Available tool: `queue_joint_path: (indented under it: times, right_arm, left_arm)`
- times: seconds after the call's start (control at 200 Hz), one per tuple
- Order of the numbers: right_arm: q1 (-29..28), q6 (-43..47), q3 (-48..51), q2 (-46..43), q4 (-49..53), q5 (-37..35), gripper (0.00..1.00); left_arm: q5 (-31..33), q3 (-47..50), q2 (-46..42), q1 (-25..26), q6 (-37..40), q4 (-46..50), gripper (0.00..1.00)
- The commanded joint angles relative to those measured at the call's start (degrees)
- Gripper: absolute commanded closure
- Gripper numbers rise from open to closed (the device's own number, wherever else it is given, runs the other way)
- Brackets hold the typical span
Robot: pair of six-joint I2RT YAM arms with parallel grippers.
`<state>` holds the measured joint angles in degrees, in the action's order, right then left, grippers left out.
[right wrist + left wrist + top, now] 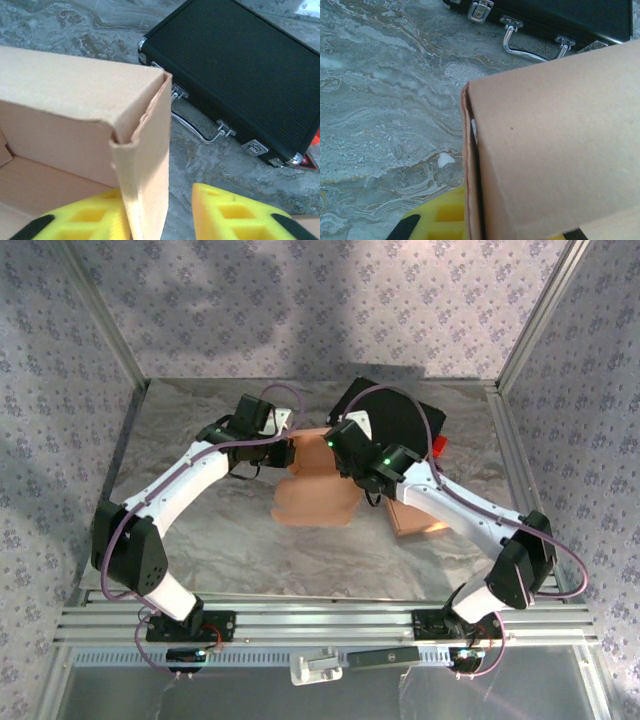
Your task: Fold the paper box
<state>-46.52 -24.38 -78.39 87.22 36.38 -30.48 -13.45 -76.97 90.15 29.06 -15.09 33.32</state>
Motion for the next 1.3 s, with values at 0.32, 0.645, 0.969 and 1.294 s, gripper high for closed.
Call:
queue_joint_path:
  times: [0.32, 0.645, 0.969, 1.294]
  right_arm:
    - [-3.9, -6.9, -6.4, 8.3, 7.5, -13.3, 1.0]
    - [-6.0, -14.6, -8.0, 9.3, 13.6, -14.3, 1.0]
    - [-6.7, -15.1, -6.3, 7.1, 11.9, -11.3, 1.0]
    - [-6.5, -15.1, -6.2, 6.0, 11.8, -10.0, 1.0]
  left_arm:
    - [0.8, -1.4, 0.5, 0.8, -1.7, 0.1, 1.0]
    - [17.1, 6.2, -4.9, 3.4, -16.1, -5.7, 1.0]
    - [14.7, 11.7, -7.4, 5.1, -16.9, -15.3, 0.77]
    - [13.1, 11.9, -6.1, 5.3, -15.4, -16.1, 0.97]
